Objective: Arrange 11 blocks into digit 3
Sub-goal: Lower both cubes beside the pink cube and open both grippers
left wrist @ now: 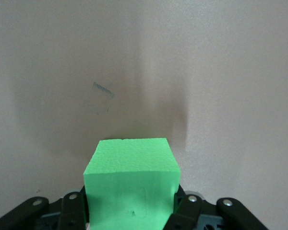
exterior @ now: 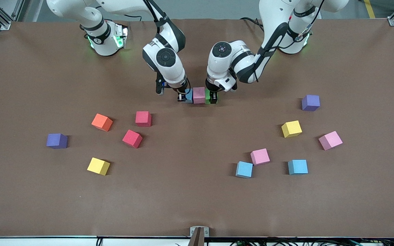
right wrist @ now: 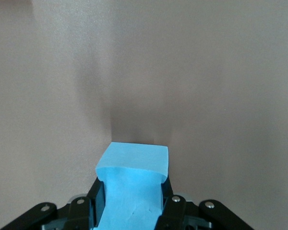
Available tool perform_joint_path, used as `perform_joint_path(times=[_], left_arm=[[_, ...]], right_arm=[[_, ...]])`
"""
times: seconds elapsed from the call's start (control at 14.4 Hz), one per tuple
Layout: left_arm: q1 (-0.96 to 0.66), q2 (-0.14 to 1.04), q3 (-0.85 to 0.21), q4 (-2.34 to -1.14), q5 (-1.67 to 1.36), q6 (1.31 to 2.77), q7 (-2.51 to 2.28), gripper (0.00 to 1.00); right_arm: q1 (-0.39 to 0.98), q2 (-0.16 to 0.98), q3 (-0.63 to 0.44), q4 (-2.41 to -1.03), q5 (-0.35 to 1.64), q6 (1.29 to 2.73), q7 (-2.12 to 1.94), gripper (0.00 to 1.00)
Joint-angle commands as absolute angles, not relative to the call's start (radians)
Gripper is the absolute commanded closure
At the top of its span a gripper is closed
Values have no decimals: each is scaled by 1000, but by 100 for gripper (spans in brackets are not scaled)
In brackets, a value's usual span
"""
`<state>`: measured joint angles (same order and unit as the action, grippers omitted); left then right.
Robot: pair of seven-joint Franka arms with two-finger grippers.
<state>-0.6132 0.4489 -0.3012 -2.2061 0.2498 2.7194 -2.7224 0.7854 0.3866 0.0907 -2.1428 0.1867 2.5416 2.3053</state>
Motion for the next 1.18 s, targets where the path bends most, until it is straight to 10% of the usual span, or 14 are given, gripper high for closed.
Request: perform_joint_path(times=[0.0,0.07,0.14,0.28,0.42,1.11], left_arm=[[-635,472,-298,-2184,253,2709,-2787,72],[-635,476,-298,-2174,253,2709,-2786,70],[-638,476,-299,-2171,253,2709,-2786,70],[-644,486,-298,-2163,253,2709,-2786,57],[-646,486,-296,-2163,253,2706,-2783,4],[-649,419,-301,-2091,285,2496,-2764,0]], right_arm=[[805,403,86,-2132,206,2554,2316,71],[805,403,84,-2132,204,2550,2319,20],[807,403,81,-2132,204,2536,2321,0],[805,403,80,-2128,202,2536,2318,0],[805,403,80,-2118,202,2536,2318,0],[795,368,71,-2102,204,2505,2326,0]])
